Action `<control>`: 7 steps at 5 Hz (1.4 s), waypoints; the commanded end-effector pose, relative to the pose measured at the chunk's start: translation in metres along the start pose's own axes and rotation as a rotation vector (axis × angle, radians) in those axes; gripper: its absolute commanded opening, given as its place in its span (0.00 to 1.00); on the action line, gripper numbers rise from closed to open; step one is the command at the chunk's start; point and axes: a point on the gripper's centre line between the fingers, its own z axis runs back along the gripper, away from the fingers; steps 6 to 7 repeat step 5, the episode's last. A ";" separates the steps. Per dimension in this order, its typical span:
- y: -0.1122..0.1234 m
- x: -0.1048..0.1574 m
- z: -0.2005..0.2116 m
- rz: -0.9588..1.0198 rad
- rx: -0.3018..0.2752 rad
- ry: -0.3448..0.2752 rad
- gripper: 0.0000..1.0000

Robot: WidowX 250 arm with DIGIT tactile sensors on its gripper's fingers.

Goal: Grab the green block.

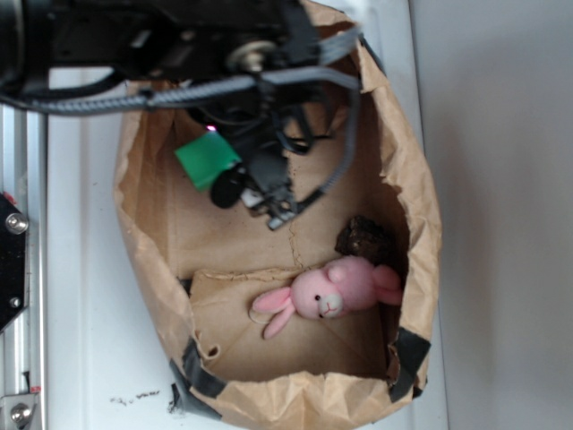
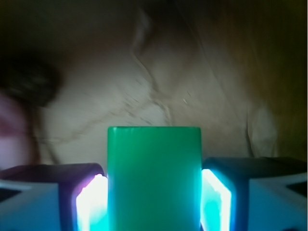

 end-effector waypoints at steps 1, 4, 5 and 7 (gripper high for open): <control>-0.043 0.004 0.066 -0.188 0.010 -0.098 0.00; -0.016 0.013 0.064 -0.246 -0.035 -0.289 0.00; -0.011 0.018 0.063 -0.234 -0.023 -0.259 0.00; -0.011 0.018 0.063 -0.234 -0.023 -0.259 0.00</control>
